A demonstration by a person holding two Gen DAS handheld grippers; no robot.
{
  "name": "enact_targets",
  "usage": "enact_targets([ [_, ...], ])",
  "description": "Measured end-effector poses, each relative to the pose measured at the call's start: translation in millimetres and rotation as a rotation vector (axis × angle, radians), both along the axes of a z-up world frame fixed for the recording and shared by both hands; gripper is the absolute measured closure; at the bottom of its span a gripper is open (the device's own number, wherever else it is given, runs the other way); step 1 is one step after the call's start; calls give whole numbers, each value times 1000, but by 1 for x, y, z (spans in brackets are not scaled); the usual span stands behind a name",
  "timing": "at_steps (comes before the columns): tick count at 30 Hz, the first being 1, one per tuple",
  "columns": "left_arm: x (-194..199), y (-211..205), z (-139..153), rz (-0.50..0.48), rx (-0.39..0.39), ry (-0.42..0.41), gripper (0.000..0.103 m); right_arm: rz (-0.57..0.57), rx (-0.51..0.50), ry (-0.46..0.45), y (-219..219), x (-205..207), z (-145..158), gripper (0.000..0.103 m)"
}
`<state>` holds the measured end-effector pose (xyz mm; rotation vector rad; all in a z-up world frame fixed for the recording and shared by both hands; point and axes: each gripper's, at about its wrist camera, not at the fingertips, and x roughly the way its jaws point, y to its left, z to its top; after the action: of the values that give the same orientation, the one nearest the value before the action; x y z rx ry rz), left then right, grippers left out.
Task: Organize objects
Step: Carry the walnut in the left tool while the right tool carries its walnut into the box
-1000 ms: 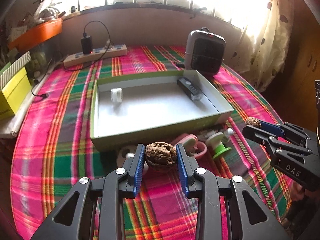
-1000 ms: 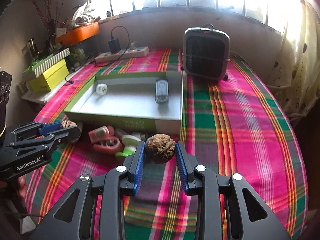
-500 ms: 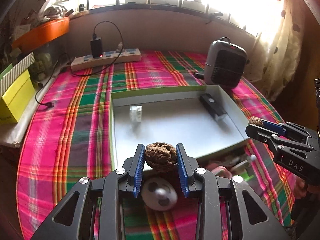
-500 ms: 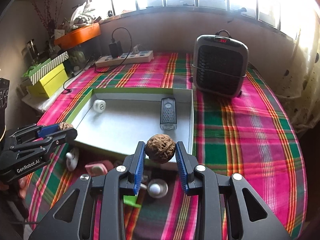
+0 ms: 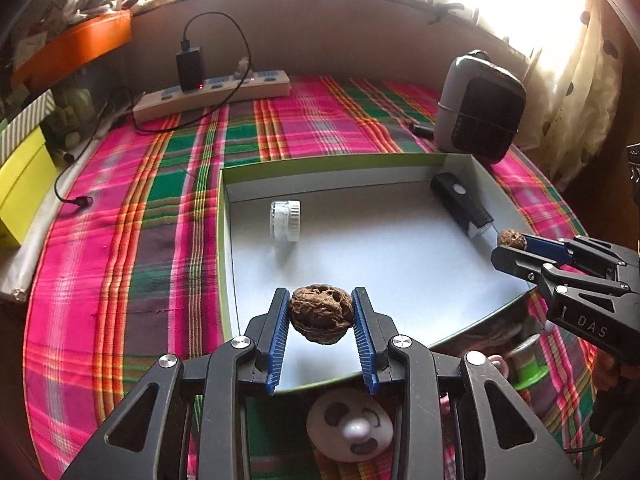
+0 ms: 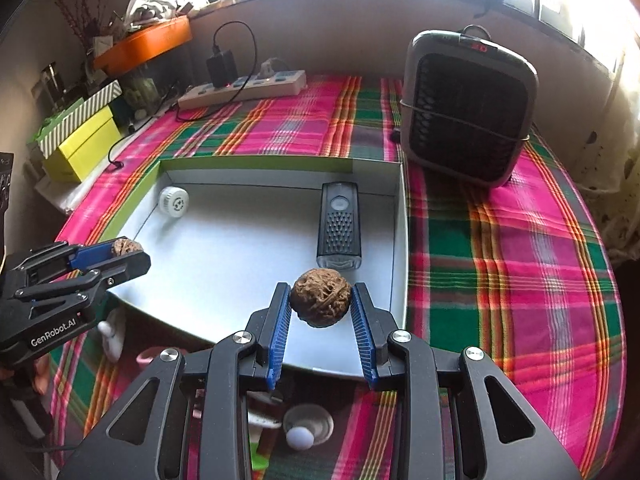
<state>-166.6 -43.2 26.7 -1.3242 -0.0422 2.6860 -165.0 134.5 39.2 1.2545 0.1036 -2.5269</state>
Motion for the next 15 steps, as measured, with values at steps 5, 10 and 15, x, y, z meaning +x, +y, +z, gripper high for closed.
enact_targets([
  [5,-5,0,-3,-1,-5,-5,74,-7,12,-22,2,-8,-5,71],
  [10,-7,4,-6,-11,-19,-10,74,-5,26,-23,-2,-12,-6,71],
  [15,-7,5,-8,-13,-32,-11,74,2,54,-29,-8,-12,-8,71],
])
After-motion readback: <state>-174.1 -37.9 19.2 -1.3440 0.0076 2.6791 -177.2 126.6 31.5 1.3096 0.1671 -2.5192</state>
